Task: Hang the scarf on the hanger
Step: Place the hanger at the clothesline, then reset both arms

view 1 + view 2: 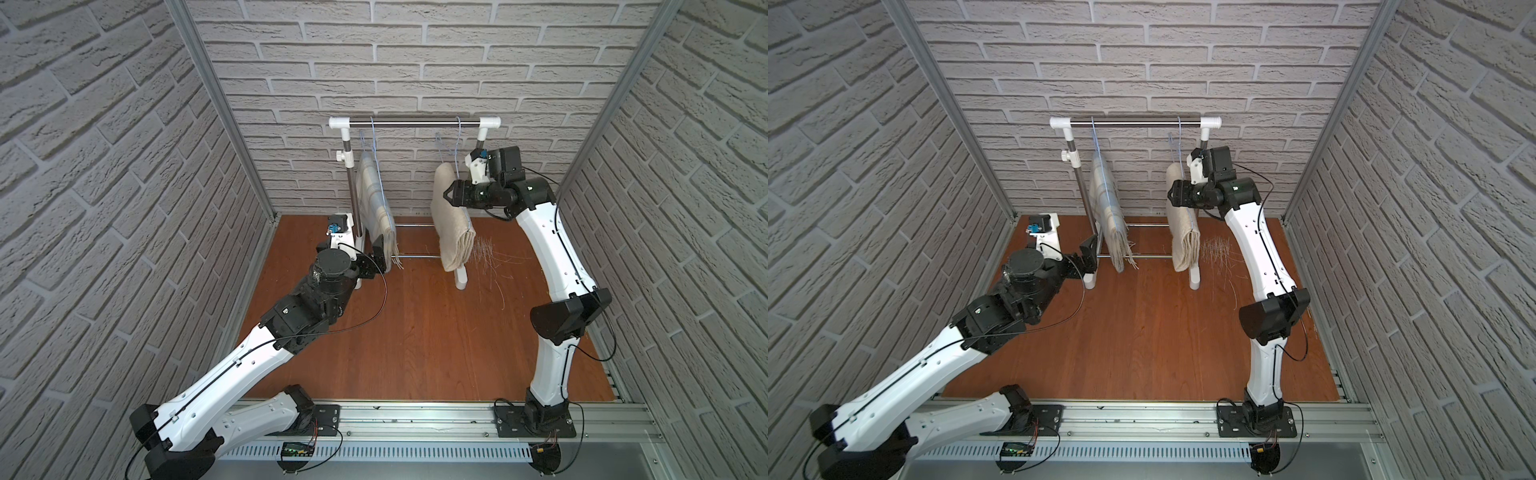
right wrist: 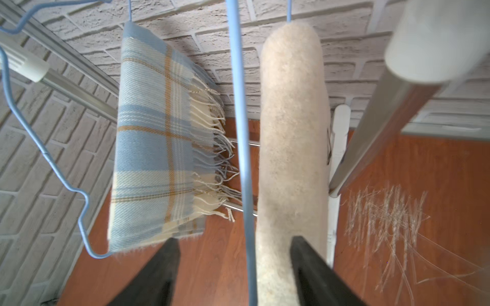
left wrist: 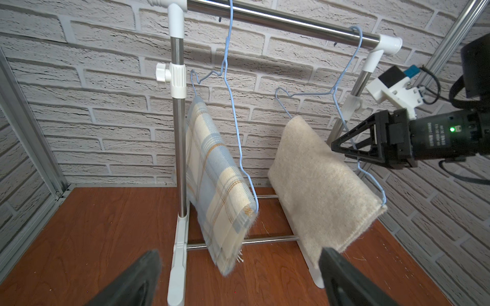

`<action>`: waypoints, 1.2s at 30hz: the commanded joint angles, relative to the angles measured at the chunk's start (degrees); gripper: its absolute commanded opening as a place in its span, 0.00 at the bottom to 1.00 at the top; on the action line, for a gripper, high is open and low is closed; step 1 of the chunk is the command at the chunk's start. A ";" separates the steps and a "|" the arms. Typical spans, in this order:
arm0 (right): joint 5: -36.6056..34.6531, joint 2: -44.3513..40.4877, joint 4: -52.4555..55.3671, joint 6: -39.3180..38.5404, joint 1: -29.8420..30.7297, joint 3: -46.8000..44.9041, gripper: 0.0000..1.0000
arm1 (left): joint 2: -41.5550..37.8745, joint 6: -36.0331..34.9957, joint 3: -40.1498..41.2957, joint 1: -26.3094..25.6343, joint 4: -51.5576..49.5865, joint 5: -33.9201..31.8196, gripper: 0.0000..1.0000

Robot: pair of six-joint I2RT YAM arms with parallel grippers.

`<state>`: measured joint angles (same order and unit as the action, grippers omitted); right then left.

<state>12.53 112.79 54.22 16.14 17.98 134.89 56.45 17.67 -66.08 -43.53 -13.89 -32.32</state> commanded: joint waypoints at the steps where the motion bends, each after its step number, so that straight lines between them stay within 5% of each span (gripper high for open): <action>1: -1.09 -8.62 -1.96 -0.96 0.14 -3.60 1.00 | -1.95 -0.23 0.51 0.40 -1.09 -1.62 0.98; 7: -5.44 -22.39 -6.95 -2.38 0.92 -19.14 1.00 | -4.50 1.33 2.51 2.82 -7.32 -5.01 0.98; 12: -14.21 -38.12 -13.25 -0.66 0.94 -43.96 1.00 | -7.39 1.87 8.09 7.03 -12.03 -12.72 0.98; 16: -19.85 -46.79 -14.86 -4.96 0.84 -62.46 1.00 | -12.53 -0.28 18.71 15.02 -10.09 -15.01 0.98; 21: -33.69 -50.66 -20.01 0.16 -0.39 -75.70 0.99 | -13.67 -5.70 33.16 28.24 6.09 -8.36 0.98; 27: -37.10 -54.56 -37.22 4.02 -3.92 -91.19 1.00 | -0.98 -9.40 45.10 40.34 36.92 2.54 0.98; 30: -39.23 -54.98 -41.68 3.78 -7.60 -95.76 0.99 | 9.99 -12.38 45.78 41.86 47.91 4.84 0.98; 36: -38.96 -52.09 -55.03 0.73 -16.67 -103.53 0.99 | 24.58 -12.52 41.08 44.09 52.92 11.72 0.98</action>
<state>-24.53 59.16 10.07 18.00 4.01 33.80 78.81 6.92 -22.11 -0.27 29.04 -25.36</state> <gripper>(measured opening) 0.994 0.982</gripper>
